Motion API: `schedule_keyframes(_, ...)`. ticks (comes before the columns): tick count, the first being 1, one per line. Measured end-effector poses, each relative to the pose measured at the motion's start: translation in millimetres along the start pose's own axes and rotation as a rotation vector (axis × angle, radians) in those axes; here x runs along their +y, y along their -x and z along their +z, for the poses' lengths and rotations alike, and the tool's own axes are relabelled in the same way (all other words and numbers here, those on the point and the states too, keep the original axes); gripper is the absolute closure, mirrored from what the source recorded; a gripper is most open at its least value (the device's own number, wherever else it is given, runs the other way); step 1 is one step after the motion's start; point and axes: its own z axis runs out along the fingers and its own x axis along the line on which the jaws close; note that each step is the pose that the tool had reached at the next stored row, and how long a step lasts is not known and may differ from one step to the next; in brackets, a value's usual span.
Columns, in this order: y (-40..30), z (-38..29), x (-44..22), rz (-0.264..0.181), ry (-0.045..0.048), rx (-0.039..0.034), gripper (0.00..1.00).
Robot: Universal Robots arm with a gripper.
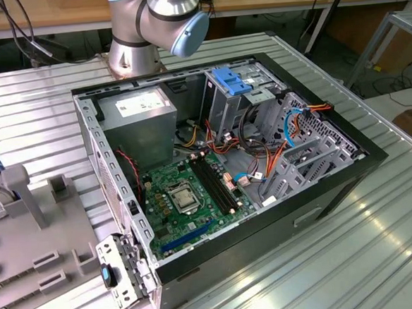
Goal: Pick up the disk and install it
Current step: 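Pick up the disk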
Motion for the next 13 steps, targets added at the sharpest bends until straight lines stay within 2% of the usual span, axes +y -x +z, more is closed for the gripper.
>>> schedule_keyframes(3,0.0,0.0,0.0,0.003,0.0001,0.0001,0.63)
schedule_keyframes(6,0.0,0.0,0.0,0.027,0.0007,0.0004,0.63)
schedule_keyframes(13,0.0,0.0,0.0,0.016,0.0004,0.0003,0.63)
